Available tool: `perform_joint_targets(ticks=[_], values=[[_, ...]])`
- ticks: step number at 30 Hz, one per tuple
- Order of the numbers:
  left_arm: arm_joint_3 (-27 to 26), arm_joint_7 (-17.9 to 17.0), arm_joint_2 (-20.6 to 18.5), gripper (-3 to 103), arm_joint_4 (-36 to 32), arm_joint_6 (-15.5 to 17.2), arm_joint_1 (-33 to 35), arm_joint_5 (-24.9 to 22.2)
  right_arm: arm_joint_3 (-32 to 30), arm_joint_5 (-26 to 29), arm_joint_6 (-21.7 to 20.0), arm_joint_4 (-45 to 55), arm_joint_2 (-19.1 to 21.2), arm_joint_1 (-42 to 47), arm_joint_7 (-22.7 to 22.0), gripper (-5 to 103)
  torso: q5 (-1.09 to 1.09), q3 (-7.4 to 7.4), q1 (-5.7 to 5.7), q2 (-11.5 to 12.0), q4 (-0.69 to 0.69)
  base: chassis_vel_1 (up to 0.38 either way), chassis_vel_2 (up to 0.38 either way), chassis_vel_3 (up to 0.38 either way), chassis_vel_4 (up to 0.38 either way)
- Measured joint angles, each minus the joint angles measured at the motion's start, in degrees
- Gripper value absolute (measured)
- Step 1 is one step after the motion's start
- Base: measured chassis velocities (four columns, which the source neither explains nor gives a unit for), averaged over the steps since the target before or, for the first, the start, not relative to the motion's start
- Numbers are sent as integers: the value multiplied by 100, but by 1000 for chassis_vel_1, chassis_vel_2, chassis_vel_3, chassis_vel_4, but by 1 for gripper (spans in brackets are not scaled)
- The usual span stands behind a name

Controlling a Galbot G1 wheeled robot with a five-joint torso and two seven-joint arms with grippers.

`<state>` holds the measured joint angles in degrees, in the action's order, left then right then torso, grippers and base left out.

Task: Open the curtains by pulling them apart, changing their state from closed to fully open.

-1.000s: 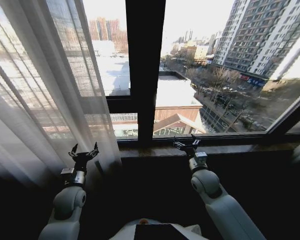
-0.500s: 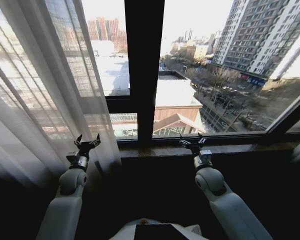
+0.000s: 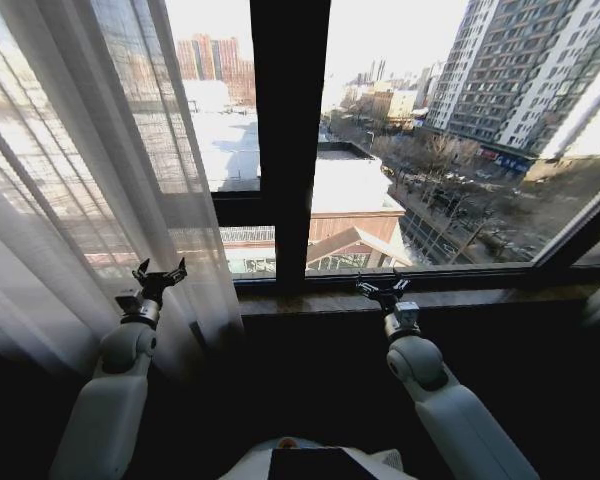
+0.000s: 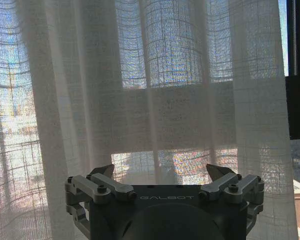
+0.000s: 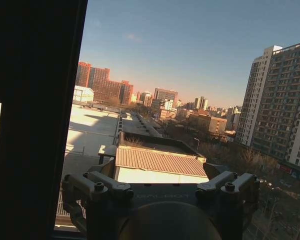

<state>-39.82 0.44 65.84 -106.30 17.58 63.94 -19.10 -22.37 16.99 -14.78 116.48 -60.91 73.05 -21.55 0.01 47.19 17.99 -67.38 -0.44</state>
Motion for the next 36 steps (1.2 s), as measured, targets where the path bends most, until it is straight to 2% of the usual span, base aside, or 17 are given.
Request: perform_joint_targets(ticks=[4,9,10,13,16,18,19,20,21,22,25,26,27,28,31,33,36], values=[[60,77,-74,100,2,243,-143,4,-6,0,12,-7,1,3,-28,100,0,0,0,0,0,0,0,0,0],[76,191,-123,103,15,288,-183,-114,16,-3,14,-24,-44,3,-52,100,0,0,0,0,1,0,0,0,0],[74,199,-145,94,29,288,-183,-186,24,-3,14,-28,-48,-1,-53,100,0,0,0,0,1,0,0,0,0],[59,217,-181,89,65,288,-186,-263,30,-3,14,-33,-46,-13,-54,100,0,0,0,0,1,0,0,0,0],[30,239,-249,73,140,278,-224,-367,30,-3,14,-33,-26,-24,-57,100,0,0,0,0,1,0,0,0,0],[25,244,-257,73,145,278,-229,-383,28,-3,14,-33,-23,-23,-57,100,0,0,0,0,1,0,0,0,0],[19,255,-272,62,150,276,-236,-423,18,-3,15,-33,-21,-16,-59,100,0,0,0,0,1,0,0,0,0],[17,262,-274,62,150,276,-237,-447,9,-3,14,-34,-23,-13,-61,100,0,0,0,0,1,0,0,0,0],[14,270,-275,56,150,281,-241,-473,5,-3,14,-34,-29,-13,-63,100,0,0,0,0,1,0,0,0,0],[14,270,-275,56,150,281,-241,-473,5,-3,14,-34,-29,-13,-63,100,0,0,0,0,1,0,0,0,0],[16,284,-270,45,150,297,-246,-530,4,-4,14,-36,-58,-27,-69,100,1,0,0,-1,1,0,0,0,0],[17,293,-269,45,149,300,-246,-538,3,-4,14,-35,-66,-28,-71,100,0,0,0,0,1,0,0,0,0],[17,304,-269,34,144,300,-246,-543,3,-4,14,-34,-71,-28,-73,100,1,0,0,0,1,0,0,0,0],[17,304,-269,34,144,300,-246,-543,3,-4,14,-34,-71,-28,-73,100,1,0,0,0,1,0,0,0,0],[-14,387,-274,19,131,303,-233,-565,-25,-7,14,-17,-69,-11,-80,100,0,0,0,0,1,0,0,0,0],[-21,408,-275,19,128,306,-229,-571,-35,-7,14,-14,-67,-8,-86,100,0,0,0,-1,1,0,0,0,0],[-30,449,-277,3,87,349,-213,-604,-52,-6,14,-6,-54,-13,-116,100,1,0,0,-1,0,0,0,0,0]])
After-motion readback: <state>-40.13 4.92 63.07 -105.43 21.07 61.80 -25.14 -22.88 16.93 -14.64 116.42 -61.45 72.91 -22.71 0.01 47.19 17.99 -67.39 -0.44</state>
